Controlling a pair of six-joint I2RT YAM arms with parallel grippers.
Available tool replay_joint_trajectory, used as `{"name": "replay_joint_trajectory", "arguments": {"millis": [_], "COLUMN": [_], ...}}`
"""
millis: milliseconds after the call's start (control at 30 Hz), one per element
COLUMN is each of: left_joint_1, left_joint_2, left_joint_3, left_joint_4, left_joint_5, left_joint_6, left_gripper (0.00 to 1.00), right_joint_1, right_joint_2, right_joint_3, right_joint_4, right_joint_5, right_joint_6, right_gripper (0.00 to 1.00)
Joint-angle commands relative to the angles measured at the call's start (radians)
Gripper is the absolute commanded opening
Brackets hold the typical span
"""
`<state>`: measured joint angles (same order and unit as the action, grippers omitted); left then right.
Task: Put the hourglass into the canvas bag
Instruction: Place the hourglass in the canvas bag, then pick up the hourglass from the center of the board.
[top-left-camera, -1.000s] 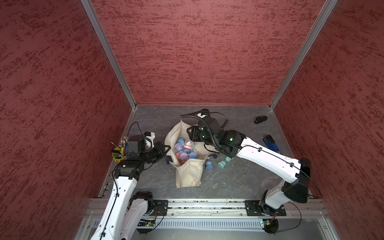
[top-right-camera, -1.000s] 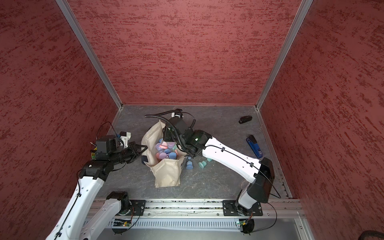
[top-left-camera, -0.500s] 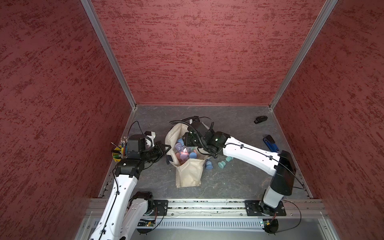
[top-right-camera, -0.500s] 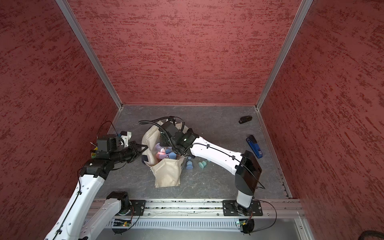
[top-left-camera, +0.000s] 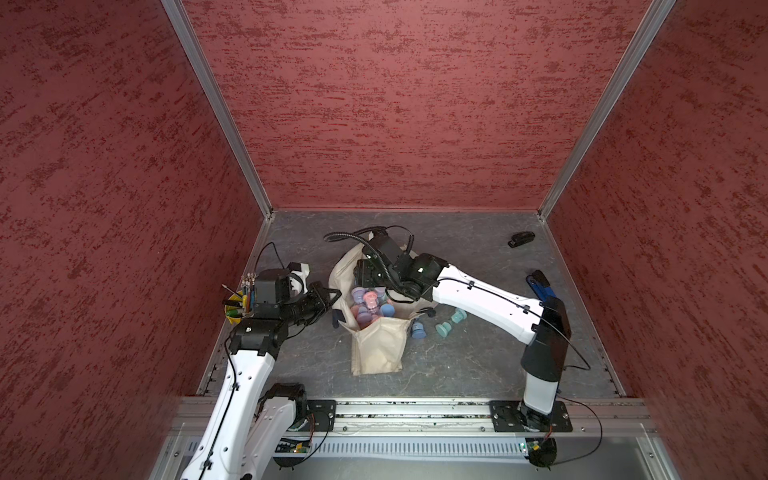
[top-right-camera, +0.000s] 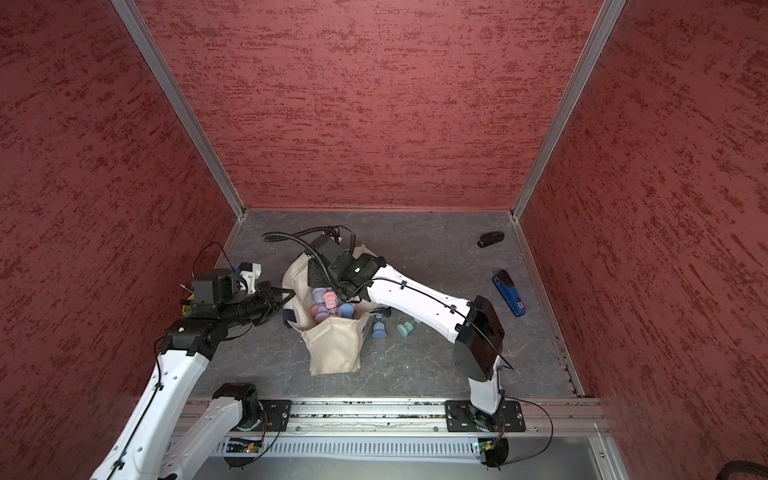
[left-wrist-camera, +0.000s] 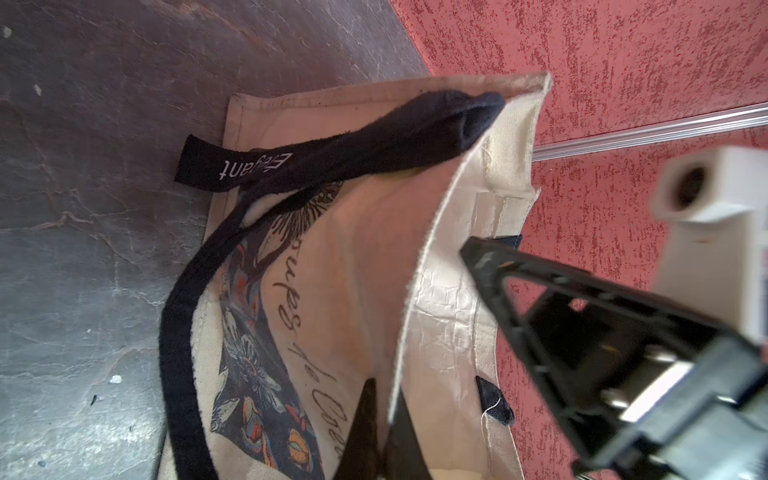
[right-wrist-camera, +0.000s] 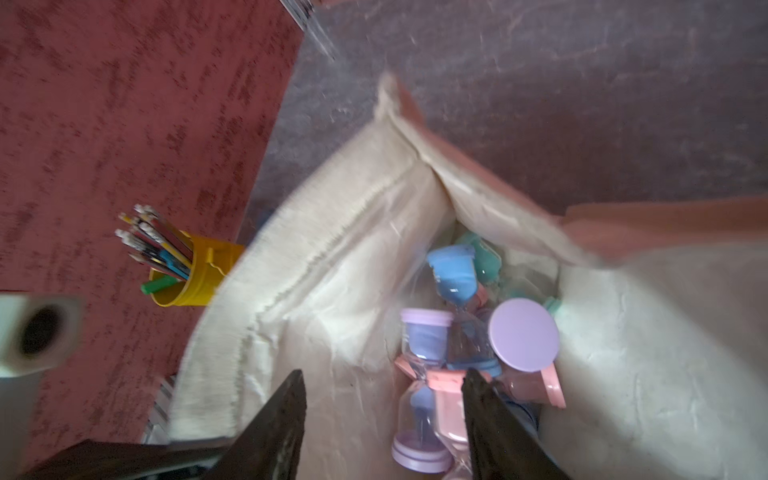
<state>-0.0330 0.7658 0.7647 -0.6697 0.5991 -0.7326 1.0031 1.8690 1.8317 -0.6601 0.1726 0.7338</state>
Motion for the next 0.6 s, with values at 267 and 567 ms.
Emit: {"name": "replay_joint_trajectory", "arguments": {"millis": [267, 567], "left_joint_1": [0.019, 0.022], "left_joint_2": [0.002, 0.015], "left_joint_3": [0.047, 0.061], "left_joint_4": [0.014, 0.025], "left_joint_5": [-0.02, -0.043], "left_joint_6": [0.007, -0.014], "left_gripper": [0.0, 0.0], "right_joint_1": [0.003, -0.146], "right_joint_2": [-0.287, -0.585], "right_joint_3": [-0.062, -0.486], "right_joint_4": [-0.146, -0.066], "right_joint_5": [0.338, 0.233], "right_joint_6": [0.052, 0.138], "right_gripper": [0.59, 0.56]}}
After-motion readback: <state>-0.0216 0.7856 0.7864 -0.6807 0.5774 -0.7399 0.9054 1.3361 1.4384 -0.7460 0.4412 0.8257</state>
